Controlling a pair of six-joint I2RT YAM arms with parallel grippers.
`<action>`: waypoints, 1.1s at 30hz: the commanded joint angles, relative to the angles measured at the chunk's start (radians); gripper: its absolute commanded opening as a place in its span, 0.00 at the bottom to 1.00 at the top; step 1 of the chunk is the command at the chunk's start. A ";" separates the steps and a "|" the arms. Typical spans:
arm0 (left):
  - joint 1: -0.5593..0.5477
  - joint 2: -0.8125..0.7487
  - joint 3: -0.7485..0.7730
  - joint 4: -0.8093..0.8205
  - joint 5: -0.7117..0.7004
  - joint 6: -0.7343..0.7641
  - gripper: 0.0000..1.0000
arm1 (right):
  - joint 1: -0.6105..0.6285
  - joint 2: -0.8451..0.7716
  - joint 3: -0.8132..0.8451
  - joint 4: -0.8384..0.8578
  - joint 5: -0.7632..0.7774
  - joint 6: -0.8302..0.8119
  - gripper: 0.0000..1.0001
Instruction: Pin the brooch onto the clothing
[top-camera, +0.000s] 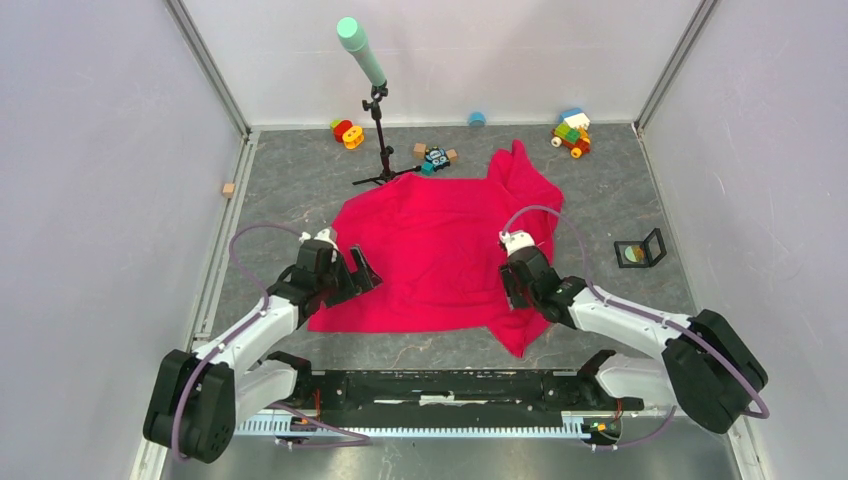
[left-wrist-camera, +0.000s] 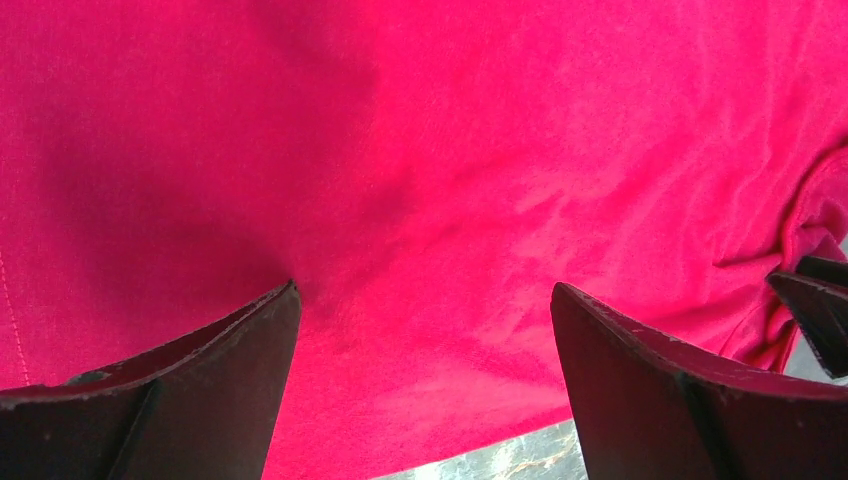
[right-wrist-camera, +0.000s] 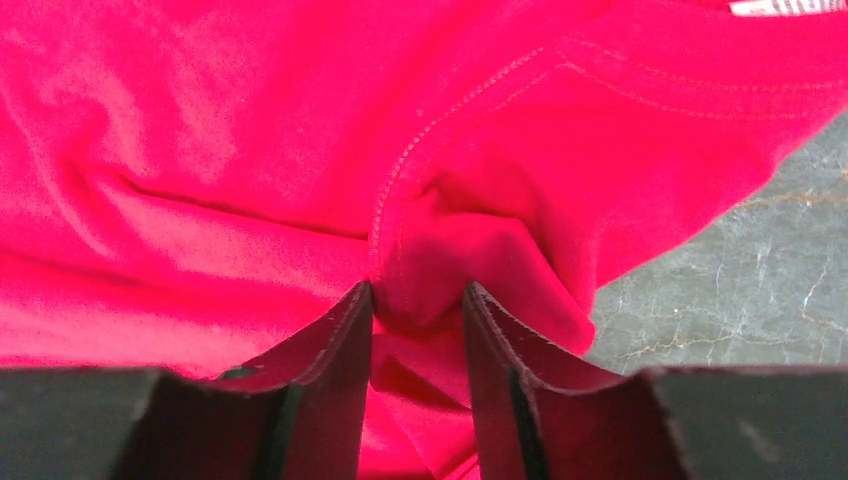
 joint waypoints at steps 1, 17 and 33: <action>0.012 -0.014 -0.023 0.023 -0.029 -0.020 1.00 | 0.004 -0.054 -0.027 0.052 0.097 0.064 0.37; 0.069 -0.128 -0.049 -0.107 -0.162 -0.063 1.00 | -0.237 -0.504 -0.177 -0.104 0.408 0.297 0.00; 0.081 -0.232 0.024 -0.234 -0.181 -0.017 1.00 | -0.294 -0.684 -0.112 -0.281 0.429 0.337 0.80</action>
